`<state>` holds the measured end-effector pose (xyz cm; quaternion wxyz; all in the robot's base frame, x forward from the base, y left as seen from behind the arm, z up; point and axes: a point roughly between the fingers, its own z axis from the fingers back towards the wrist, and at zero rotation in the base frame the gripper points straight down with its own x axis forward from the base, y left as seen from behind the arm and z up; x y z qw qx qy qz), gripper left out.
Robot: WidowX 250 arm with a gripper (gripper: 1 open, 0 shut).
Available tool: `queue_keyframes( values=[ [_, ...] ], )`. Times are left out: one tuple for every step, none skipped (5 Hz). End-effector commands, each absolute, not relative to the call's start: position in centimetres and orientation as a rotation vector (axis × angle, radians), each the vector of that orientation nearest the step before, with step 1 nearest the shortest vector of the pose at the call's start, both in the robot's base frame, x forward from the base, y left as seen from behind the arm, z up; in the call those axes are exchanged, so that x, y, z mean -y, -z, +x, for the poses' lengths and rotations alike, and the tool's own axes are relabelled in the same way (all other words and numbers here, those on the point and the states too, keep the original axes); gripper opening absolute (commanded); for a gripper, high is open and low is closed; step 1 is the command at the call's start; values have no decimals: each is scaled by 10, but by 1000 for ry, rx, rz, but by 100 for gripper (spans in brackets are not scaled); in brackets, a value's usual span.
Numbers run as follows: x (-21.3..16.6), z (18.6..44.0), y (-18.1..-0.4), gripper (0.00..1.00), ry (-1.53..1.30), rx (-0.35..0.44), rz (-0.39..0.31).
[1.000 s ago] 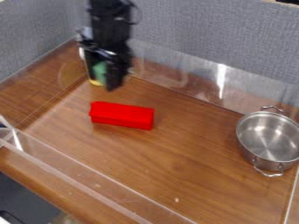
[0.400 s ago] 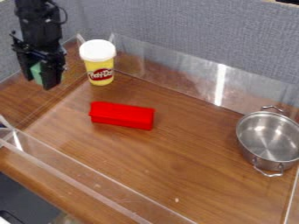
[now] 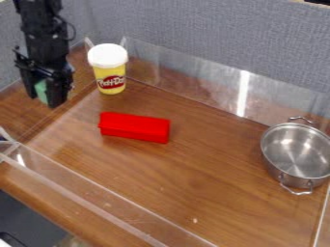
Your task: Put green object to the left side of the table
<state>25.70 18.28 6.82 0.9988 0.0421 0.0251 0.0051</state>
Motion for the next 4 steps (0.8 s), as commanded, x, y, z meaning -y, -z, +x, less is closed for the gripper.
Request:
queue_keyframes(
  values=[
    [-180, 267, -71, 0, 2, -12, 112],
    [-180, 271, -65, 0, 6, -2, 110],
    [-180, 273, -59, 0, 14, 7, 107],
    [-179, 275, -52, 0, 12, 12, 107]
  ],
)
